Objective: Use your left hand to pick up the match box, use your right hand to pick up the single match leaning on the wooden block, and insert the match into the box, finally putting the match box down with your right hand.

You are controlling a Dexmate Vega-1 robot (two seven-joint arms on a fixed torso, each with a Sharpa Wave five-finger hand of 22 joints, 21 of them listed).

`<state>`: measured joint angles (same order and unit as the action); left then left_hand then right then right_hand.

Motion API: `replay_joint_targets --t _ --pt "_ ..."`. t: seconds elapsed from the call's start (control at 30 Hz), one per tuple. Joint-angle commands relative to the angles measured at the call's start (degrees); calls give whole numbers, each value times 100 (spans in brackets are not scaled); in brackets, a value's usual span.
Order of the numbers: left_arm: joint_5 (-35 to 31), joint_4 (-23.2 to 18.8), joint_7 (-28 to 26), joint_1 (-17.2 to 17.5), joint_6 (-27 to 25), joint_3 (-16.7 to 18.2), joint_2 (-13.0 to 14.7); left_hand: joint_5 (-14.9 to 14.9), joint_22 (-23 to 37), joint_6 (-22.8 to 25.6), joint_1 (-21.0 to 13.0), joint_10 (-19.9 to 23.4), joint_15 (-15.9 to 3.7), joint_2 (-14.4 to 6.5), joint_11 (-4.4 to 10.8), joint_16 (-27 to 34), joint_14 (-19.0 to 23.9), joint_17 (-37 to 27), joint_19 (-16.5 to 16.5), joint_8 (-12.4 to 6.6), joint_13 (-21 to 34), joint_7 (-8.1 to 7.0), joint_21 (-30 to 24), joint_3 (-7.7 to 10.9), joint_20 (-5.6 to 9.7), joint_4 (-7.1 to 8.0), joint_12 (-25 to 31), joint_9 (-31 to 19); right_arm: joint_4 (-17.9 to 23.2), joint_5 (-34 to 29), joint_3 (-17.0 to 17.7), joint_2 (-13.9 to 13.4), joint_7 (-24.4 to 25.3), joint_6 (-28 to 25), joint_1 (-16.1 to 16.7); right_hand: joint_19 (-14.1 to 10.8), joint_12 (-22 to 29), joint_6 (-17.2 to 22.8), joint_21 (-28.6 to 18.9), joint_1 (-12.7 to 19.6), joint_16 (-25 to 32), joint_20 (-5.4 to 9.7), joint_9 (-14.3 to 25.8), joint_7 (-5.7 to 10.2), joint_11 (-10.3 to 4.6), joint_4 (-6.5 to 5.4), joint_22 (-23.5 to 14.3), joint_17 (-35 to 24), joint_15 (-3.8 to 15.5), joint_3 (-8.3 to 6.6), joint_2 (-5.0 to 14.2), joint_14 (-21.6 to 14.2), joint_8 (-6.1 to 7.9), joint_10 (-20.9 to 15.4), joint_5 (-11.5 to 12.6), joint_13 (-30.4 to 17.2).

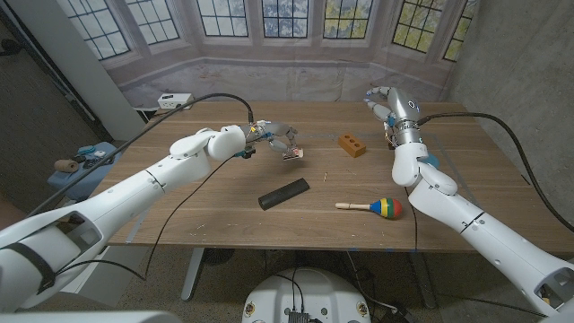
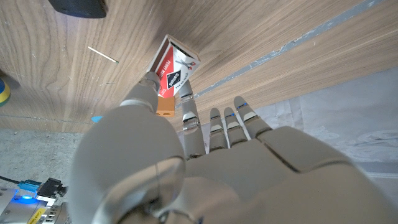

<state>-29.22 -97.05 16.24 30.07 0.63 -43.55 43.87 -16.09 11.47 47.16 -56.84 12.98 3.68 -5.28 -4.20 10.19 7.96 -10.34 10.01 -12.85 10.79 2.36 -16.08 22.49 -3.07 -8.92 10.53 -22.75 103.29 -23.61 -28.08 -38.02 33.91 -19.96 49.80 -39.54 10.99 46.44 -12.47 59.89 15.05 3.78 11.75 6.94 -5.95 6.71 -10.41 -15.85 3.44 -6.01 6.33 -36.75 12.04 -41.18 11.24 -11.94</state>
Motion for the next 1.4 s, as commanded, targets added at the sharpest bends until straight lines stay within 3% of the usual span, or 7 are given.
replay_joint_targets --t 0.03,0.5,1.4 --pt "-140 24 39 -53 -14 -31 -51 12 -6 13 33 -23 3 -8 -1 24 -9 1 -2 -1 23 -17 10 -22 7 4 51 -4 -47 871 309 199 -36 186 60 5 23 3 5 -59 26 281 -8 -33 2 29 -11 -12 814 24 -9 26 -7 18 -22 -9" --pt "-198 48 48 -83 -2 -54 -89 20 -7 7 41 -45 1 -14 -5 29 -24 1 -12 0 23 -29 17 -31 7 6 57 0 -155 1986 639 303 -273 671 130 47 -14 -103 14 -301 -62 290 -33 -63 -17 -85 -12 32 696 78 27 167 -64 127 -62 16" --pt "-142 -39 150 77 -4 61 168 39 -8 -68 67 -120 25 -15 -9 21 -99 0 -76 27 22 -14 48 -49 15 12 54 12 -419 3920 858 715 -669 818 -17 165 -26 -185 47 -343 -97 266 -56 -70 21 -55 -12 42 655 87 30 298 -96 212 -65 45"
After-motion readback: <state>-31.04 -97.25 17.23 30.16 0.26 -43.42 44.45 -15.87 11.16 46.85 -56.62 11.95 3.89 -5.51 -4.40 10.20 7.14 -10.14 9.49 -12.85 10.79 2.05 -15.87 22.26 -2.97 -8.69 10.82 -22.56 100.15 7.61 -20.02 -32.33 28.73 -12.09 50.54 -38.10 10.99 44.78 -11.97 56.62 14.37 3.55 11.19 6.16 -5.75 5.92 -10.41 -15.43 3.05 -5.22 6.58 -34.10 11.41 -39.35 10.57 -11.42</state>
